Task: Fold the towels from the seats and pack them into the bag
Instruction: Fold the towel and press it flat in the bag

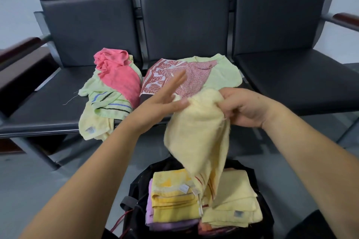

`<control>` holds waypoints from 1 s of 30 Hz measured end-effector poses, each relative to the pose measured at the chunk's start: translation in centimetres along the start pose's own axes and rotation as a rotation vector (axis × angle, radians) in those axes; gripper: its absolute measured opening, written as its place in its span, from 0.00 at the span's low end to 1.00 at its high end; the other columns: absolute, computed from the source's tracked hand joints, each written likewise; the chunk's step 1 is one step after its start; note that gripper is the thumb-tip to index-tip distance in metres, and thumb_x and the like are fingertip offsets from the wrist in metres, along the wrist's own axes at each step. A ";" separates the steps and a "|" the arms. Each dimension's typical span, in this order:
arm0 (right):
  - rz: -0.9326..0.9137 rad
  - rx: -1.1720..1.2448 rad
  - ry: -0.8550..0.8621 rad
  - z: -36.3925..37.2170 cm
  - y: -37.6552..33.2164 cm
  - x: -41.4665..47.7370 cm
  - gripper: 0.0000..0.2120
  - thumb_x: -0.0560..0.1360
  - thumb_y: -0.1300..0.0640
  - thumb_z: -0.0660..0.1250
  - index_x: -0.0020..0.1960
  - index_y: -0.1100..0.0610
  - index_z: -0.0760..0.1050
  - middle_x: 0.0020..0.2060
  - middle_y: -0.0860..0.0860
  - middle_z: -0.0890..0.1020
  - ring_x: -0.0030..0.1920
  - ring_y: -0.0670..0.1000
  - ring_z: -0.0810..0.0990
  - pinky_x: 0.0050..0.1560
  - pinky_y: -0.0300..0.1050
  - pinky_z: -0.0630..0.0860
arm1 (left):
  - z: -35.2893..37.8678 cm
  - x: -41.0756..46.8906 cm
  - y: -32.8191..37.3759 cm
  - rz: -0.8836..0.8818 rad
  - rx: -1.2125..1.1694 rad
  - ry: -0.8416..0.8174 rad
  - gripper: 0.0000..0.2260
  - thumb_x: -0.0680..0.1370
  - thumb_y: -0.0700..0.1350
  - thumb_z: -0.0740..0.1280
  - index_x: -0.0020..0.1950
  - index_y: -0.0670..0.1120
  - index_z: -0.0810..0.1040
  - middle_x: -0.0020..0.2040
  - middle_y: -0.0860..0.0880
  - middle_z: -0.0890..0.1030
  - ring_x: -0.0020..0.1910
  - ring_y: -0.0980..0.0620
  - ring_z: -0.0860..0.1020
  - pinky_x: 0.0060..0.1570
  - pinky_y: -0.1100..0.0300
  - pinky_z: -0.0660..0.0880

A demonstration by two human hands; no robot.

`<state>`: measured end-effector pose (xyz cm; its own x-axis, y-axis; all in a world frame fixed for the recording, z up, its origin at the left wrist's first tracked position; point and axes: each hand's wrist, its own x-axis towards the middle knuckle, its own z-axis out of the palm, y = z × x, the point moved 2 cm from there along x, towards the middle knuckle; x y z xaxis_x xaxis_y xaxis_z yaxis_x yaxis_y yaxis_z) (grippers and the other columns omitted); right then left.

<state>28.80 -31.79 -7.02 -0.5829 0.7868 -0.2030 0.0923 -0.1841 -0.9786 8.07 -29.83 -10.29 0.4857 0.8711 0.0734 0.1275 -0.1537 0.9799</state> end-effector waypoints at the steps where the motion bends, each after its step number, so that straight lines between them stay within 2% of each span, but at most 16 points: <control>1: 0.032 -0.037 -0.020 -0.1 0.2 0.0 0.11 0.53 0.70 0.55 0.24 0.56 0.71 0.24 0.51 0.67 0.25 0.48 0.65 0.31 0.43 0.55 | 0.4 0.0 -0.1 -0.012 -0.067 -0.122 0.32 0.78 0.43 0.68 0.78 0.58 0.60 0.77 0.54 0.68 0.75 0.58 0.66 0.71 0.56 0.67; 3: 0.069 -0.114 -0.039 -0.3 0.4 0.1 0.08 0.49 0.67 0.60 0.28 0.64 0.68 0.27 0.53 0.65 0.29 0.52 0.61 0.37 0.52 0.49 | 1.1 -0.1 -0.3 -0.088 -0.089 -0.261 0.24 0.77 0.39 0.66 0.73 0.48 0.71 0.66 0.47 0.78 0.65 0.52 0.76 0.64 0.58 0.73; 5: 0.078 -0.165 -0.035 -0.7 0.6 0.1 0.20 0.47 0.62 0.64 0.34 0.74 0.65 0.33 0.58 0.64 0.34 0.57 0.57 0.38 0.55 0.50 | 1.4 -0.1 -0.8 -0.170 0.001 -0.305 0.13 0.77 0.41 0.69 0.61 0.41 0.80 0.57 0.44 0.84 0.55 0.50 0.81 0.58 0.57 0.77; 7: 0.082 -0.178 0.013 -1.5 0.8 0.1 0.24 0.50 0.64 0.64 0.40 0.80 0.64 0.39 0.62 0.67 0.40 0.58 0.60 0.37 0.52 0.54 | 0.9 -0.2 -1.4 -0.227 0.101 -0.295 0.15 0.76 0.46 0.72 0.57 0.37 0.82 0.56 0.39 0.84 0.53 0.46 0.81 0.58 0.50 0.78; 8: 0.081 -0.177 0.053 -2.0 0.8 0.2 0.23 0.53 0.65 0.63 0.41 0.80 0.64 0.40 0.62 0.68 0.41 0.59 0.62 0.37 0.50 0.56 | 0.6 -0.2 -1.5 -0.220 0.192 -0.285 0.15 0.75 0.48 0.74 0.55 0.38 0.82 0.54 0.39 0.85 0.51 0.46 0.81 0.56 0.48 0.78; 10: 0.080 -0.168 0.169 -3.5 0.7 0.2 0.23 0.55 0.64 0.64 0.42 0.80 0.63 0.38 0.60 0.66 0.40 0.59 0.61 0.35 0.49 0.57 | 0.0 -0.3 -1.0 -0.146 0.340 -0.214 0.09 0.76 0.50 0.74 0.48 0.44 0.83 0.44 0.46 0.84 0.43 0.52 0.80 0.46 0.53 0.77; 12: 0.090 -0.180 0.182 -4.8 0.8 -0.1 0.26 0.56 0.61 0.70 0.45 0.79 0.67 0.37 0.60 0.69 0.36 0.59 0.65 0.33 0.46 0.63 | -0.1 -0.3 -0.1 -0.072 0.233 -0.111 0.07 0.78 0.50 0.72 0.43 0.47 0.82 0.40 0.50 0.80 0.40 0.54 0.78 0.40 0.58 0.74; 14: 0.135 -0.174 0.014 -4.6 1.1 -0.4 0.25 0.68 0.56 0.77 0.55 0.74 0.74 0.43 0.61 0.80 0.41 0.56 0.78 0.38 0.46 0.77 | 0.2 -0.5 0.7 -0.003 0.119 -0.079 0.08 0.79 0.48 0.71 0.44 0.45 0.80 0.40 0.50 0.79 0.41 0.54 0.77 0.40 0.60 0.73; 16: 0.166 -0.195 -0.103 -3.4 1.7 -0.4 0.23 0.73 0.51 0.76 0.63 0.63 0.77 0.52 0.61 0.83 0.50 0.56 0.81 0.50 0.50 0.78 | 1.2 -0.5 1.4 0.026 0.175 -0.122 0.08 0.79 0.46 0.71 0.44 0.43 0.80 0.39 0.49 0.77 0.40 0.54 0.75 0.39 0.61 0.72; 18: 0.144 -0.330 -0.129 -1.9 2.2 0.3 0.15 0.75 0.53 0.75 0.58 0.60 0.81 0.50 0.63 0.84 0.49 0.55 0.80 0.51 0.53 0.75 | 1.9 -0.3 1.2 -0.004 0.266 -0.143 0.08 0.79 0.44 0.71 0.44 0.41 0.80 0.38 0.49 0.77 0.38 0.56 0.75 0.38 0.64 0.71; 20: 0.031 -0.402 -0.011 -1.3 1.8 1.0 0.04 0.77 0.59 0.73 0.46 0.59 0.84 0.40 0.56 0.84 0.40 0.49 0.80 0.44 0.45 0.75 | 1.6 -0.5 0.9 -0.057 0.323 -0.143 0.04 0.78 0.43 0.71 0.45 0.45 0.81 0.37 0.52 0.79 0.37 0.58 0.76 0.37 0.68 0.72; 22: -0.036 -0.258 0.091 -2.1 1.3 1.0 0.12 0.78 0.65 0.69 0.38 0.56 0.84 0.35 0.51 0.84 0.36 0.46 0.81 0.38 0.39 0.77 | 0.4 -0.8 0.5 -0.140 0.460 -0.159 0.03 0.77 0.45 0.74 0.48 0.48 0.82 0.42 0.54 0.84 0.41 0.58 0.80 0.42 0.64 0.77; 24: -0.082 -0.079 0.202 -3.6 0.8 0.4 0.12 0.78 0.66 0.67 0.39 0.57 0.85 0.38 0.53 0.85 0.39 0.49 0.84 0.43 0.42 0.80 | -1.3 -1.2 -0.3 -0.245 0.667 -0.154 0.06 0.76 0.50 0.75 0.49 0.50 0.82 0.45 0.53 0.86 0.45 0.56 0.83 0.47 0.61 0.78; 26: -0.117 -0.033 0.290 -5.3 0.8 -0.1 0.08 0.78 0.65 0.67 0.43 0.60 0.84 0.41 0.56 0.85 0.44 0.53 0.83 0.50 0.48 0.80 | -2.8 -1.5 -0.4 -0.308 0.745 -0.031 0.07 0.76 0.53 0.74 0.48 0.50 0.82 0.43 0.54 0.85 0.42 0.57 0.83 0.44 0.62 0.77; 28: -0.107 -0.050 0.264 -6.2 1.0 -0.4 0.06 0.75 0.62 0.72 0.49 0.64 0.83 0.45 0.58 0.84 0.48 0.56 0.81 0.54 0.50 0.79 | -3.4 -1.9 0.2 -0.243 0.593 0.126 0.07 0.77 0.51 0.73 0.51 0.49 0.83 0.46 0.49 0.86 0.41 0.57 0.83 0.45 0.62 0.78; 30: -0.042 -0.041 0.132 -5.9 1.6 -0.4 0.22 0.66 0.55 0.81 0.56 0.63 0.82 0.49 0.58 0.84 0.51 0.56 0.81 0.53 0.48 0.80 | -2.9 -2.1 1.5 -0.111 0.310 0.156 0.07 0.78 0.45 0.71 0.55 0.45 0.83 0.48 0.45 0.86 0.43 0.57 0.82 0.46 0.62 0.78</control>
<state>33.98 -28.93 -8.71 -0.4756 0.8646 -0.1620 0.1049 -0.1271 -0.9863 4.71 -30.56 -8.48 0.3195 0.9474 0.0201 0.4402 -0.1672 0.8822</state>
